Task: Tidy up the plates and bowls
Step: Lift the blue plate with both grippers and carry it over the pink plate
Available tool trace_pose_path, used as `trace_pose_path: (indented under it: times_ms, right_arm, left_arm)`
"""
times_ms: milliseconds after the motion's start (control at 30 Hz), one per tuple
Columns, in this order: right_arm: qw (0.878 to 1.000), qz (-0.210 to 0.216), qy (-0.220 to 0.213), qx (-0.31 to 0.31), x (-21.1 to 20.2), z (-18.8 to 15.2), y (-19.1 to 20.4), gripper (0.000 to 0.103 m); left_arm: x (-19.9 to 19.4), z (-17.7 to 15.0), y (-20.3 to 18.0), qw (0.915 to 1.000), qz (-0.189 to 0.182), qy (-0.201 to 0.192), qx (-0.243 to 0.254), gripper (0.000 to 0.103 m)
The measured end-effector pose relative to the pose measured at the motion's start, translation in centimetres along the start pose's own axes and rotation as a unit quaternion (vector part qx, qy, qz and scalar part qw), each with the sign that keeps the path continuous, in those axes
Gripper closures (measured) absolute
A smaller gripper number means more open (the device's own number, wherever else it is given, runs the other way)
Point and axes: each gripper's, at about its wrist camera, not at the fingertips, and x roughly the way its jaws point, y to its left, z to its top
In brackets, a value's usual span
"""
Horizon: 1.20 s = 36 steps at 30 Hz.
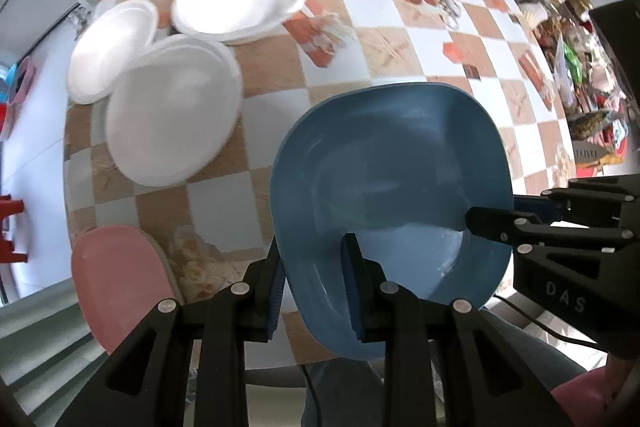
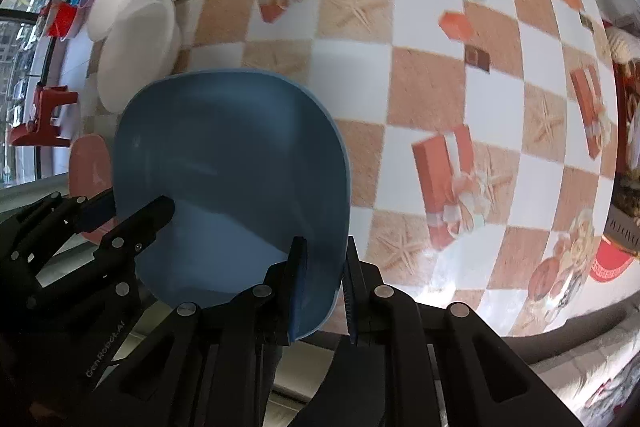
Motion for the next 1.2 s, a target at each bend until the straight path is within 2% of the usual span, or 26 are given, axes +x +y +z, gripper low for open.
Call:
trace_pose_path:
  times_ms: [167, 200, 367, 767, 1033, 1200]
  right_arm:
    - [1.000, -0.005, -0.008, -0.025, -0.2, 1.2, 1.8, 0.084]
    - [1.000, -0.006, -0.009, -0.028, 0.3, 0.5, 2.4, 0.084]
    - [0.999, -0.010, -0.013, -0.050, -0.1, 2.6, 4.2, 0.084]
    - [0.994, -0.021, -0.005, -0.105, 0.9, 3.9, 9.1, 0.084]
    - [0.990, -0.019, 0.000, -0.141, 1.1, 3.9, 12.4, 0.084]
    - [0.988, -0.016, 0.005, -0.153, 1.7, 3.5, 14.1, 0.084]
  left_arm:
    - [-0.7, 0.4, 2.0, 0.9997, 0.003, -0.012, -0.019, 0.074]
    - [-0.9, 0.3, 2.4, 0.9996, 0.003, -0.014, -0.023, 0.074]
    - [-1.8, 0.0, 4.1, 0.9989, 0.004, -0.022, -0.041, 0.074]
    - [-2.8, -1.3, 7.9, 0.9953, 0.013, -0.032, -0.091, 0.074]
    - [-3.1, -2.9, 10.7, 0.9919, 0.018, -0.029, -0.123, 0.074]
    - [-3.3, -3.8, 11.6, 0.9914, 0.025, -0.028, -0.126, 0.074]
